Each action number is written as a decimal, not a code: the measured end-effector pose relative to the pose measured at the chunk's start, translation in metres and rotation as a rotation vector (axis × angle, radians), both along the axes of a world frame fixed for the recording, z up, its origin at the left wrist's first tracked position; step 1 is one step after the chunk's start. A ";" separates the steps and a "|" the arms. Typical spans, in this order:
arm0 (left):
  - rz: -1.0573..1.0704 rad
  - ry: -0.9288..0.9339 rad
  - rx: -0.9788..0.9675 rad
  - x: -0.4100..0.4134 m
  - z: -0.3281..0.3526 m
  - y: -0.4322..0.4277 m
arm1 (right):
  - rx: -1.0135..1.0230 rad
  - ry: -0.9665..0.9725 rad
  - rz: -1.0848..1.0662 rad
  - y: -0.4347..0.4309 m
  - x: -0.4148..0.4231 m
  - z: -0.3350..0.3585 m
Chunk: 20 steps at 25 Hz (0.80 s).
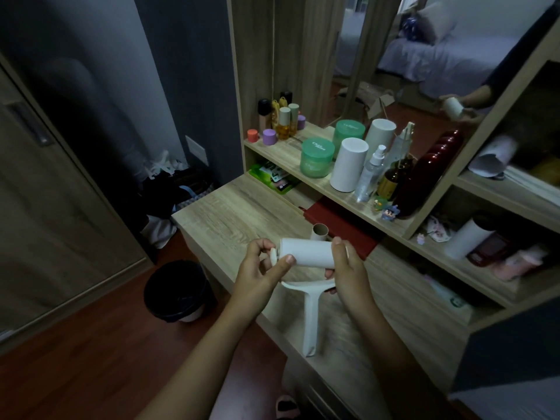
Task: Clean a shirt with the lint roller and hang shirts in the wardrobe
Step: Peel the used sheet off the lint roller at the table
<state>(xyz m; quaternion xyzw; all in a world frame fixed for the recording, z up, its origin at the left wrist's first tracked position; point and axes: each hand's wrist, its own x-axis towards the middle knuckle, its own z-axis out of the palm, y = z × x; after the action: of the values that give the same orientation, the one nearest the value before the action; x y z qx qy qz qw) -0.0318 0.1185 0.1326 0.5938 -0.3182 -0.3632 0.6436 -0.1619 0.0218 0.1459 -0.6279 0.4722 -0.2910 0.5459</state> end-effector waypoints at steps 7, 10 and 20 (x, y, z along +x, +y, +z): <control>-0.028 0.069 0.052 -0.007 0.003 0.001 | -0.096 0.024 0.020 0.004 -0.005 -0.003; -0.013 -0.039 0.026 -0.012 0.004 0.000 | -0.060 0.020 0.012 0.006 -0.005 -0.006; 0.021 0.013 0.064 -0.022 -0.011 -0.003 | -0.073 0.002 0.014 0.003 -0.011 -0.018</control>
<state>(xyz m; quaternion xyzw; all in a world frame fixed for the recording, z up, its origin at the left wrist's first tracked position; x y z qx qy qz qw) -0.0536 0.1151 0.1217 0.6150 -0.2961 -0.3704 0.6300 -0.1728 0.0248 0.1281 -0.6511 0.4571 -0.3037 0.5242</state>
